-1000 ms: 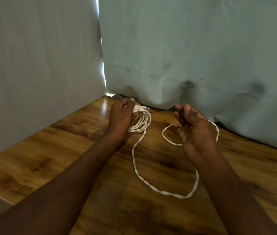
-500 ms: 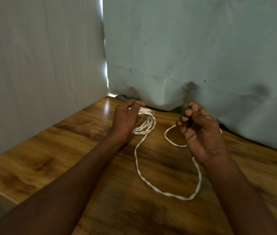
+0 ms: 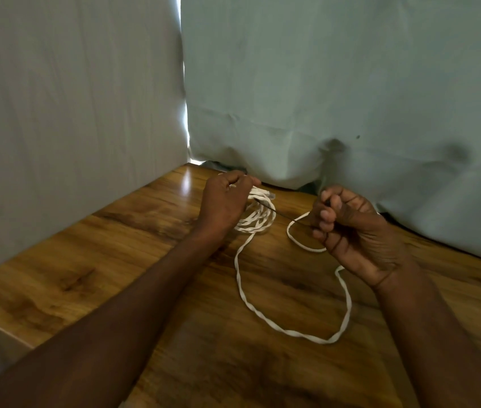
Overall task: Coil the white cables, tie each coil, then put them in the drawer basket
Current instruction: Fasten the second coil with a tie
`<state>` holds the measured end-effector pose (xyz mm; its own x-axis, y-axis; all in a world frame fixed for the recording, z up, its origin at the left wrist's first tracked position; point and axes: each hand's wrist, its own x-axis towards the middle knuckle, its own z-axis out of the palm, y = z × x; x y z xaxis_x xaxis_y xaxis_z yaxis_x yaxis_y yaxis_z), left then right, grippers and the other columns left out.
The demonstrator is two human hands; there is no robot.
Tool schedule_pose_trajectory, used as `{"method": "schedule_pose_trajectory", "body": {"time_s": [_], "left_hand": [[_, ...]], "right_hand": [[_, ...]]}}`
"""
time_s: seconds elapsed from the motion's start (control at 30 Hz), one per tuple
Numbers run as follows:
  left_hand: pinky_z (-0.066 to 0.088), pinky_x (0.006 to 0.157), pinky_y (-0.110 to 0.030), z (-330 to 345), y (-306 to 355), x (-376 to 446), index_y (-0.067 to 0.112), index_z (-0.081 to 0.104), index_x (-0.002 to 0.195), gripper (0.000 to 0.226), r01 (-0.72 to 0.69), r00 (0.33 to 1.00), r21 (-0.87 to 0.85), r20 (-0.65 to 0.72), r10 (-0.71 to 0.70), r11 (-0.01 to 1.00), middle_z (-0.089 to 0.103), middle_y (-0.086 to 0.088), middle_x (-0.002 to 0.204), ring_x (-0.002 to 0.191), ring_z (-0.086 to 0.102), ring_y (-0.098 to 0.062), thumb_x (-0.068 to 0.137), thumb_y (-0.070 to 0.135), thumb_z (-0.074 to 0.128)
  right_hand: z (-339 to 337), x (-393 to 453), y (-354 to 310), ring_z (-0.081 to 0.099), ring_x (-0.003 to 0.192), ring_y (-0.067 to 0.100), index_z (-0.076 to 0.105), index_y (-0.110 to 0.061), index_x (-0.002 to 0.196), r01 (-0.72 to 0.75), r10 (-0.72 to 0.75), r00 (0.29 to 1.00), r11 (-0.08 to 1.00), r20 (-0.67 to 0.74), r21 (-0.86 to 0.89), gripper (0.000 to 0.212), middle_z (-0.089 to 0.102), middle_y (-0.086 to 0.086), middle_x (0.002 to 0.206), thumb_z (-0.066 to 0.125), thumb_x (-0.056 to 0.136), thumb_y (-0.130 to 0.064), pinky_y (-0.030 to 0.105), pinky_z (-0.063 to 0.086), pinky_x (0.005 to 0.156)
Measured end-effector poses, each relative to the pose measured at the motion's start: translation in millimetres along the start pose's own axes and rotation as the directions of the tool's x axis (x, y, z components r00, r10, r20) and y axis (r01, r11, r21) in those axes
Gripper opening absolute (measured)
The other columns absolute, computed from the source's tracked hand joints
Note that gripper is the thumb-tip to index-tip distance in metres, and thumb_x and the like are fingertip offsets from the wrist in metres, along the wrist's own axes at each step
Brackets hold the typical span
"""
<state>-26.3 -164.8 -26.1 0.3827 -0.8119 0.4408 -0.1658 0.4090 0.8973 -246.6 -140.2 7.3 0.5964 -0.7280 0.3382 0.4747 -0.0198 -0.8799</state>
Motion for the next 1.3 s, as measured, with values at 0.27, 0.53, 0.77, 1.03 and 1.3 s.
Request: {"method": "schedule_pose_trajectory", "body": {"time_s": [0.27, 0.53, 0.77, 1.03, 1.3], "left_hand": [[0.049, 0.065, -0.015, 5.0, -4.4, -4.5, 0.012, 0.080, 0.100, 0.019, -0.170, 0.982, 0.074, 0.097, 0.163, 0.983, 0.072, 0.012, 0.077, 0.068, 0.066, 0.002, 0.100, 0.012, 0.061], [0.053, 0.075, -0.031, 16.0, -1.6, -22.1, 0.019, 0.079, 0.089, 0.018, -0.411, 0.882, 0.137, 0.309, 0.355, 0.902, 0.076, 0.008, 0.082, 0.081, 0.070, -0.007, 0.097, 0.015, 0.065], [0.056, 0.078, -0.032, 17.2, -2.2, -23.0, 0.019, 0.082, 0.100, 0.017, -0.430, 0.862, 0.125, 0.351, 0.365, 0.894, 0.078, 0.009, 0.089, 0.087, 0.073, -0.008, 0.098, 0.014, 0.066], [0.053, 0.071, -0.029, 17.5, -3.9, -21.2, 0.018, 0.081, 0.093, 0.015, -0.434, 0.863, 0.154, 0.356, 0.359, 0.888, 0.077, 0.008, 0.082, 0.079, 0.072, -0.009, 0.097, 0.014, 0.067], [0.055, 0.073, -0.040, 17.6, -3.2, -20.7, 0.016, 0.080, 0.089, 0.016, -0.424, 0.863, 0.134, 0.360, 0.355, 0.895, 0.076, 0.004, 0.081, 0.079, 0.071, -0.012, 0.097, 0.016, 0.067]], "right_hand": [[2.6, 10.5, 4.8, 0.068, 0.078, 0.011, 0.071, -0.010, 0.107, 0.098, -0.062, 0.917, 0.993, -0.395, 0.072, 0.023, 0.074, 0.003, 0.091, 0.067, 0.085, -0.012, 0.022, 0.058, 0.068], [12.3, 13.5, 17.0, 0.075, 0.084, 0.016, 0.073, -0.013, 0.114, 0.005, -0.162, 0.832, 0.958, -0.531, -0.285, 0.024, 0.080, 0.006, 0.101, 0.072, 0.091, -0.007, 0.021, 0.049, 0.055], [16.9, 16.5, 25.3, 0.075, 0.073, 0.020, 0.079, -0.006, 0.099, 0.009, -0.320, 0.785, 0.862, -0.531, -0.506, 0.012, 0.080, 0.011, 0.084, 0.076, 0.089, -0.001, 0.025, 0.061, 0.063], [15.4, 17.3, 27.7, 0.074, 0.070, 0.019, 0.072, -0.005, 0.108, 0.051, -0.351, 0.801, 0.848, -0.486, -0.528, 0.020, 0.080, 0.009, 0.084, 0.076, 0.089, 0.001, 0.025, 0.061, 0.064], [12.3, 17.2, 30.6, 0.077, 0.077, 0.025, 0.072, -0.003, 0.103, 0.077, -0.391, 0.802, 0.817, -0.452, -0.571, 0.016, 0.080, 0.010, 0.084, 0.075, 0.088, 0.004, 0.029, 0.063, 0.068]]}}
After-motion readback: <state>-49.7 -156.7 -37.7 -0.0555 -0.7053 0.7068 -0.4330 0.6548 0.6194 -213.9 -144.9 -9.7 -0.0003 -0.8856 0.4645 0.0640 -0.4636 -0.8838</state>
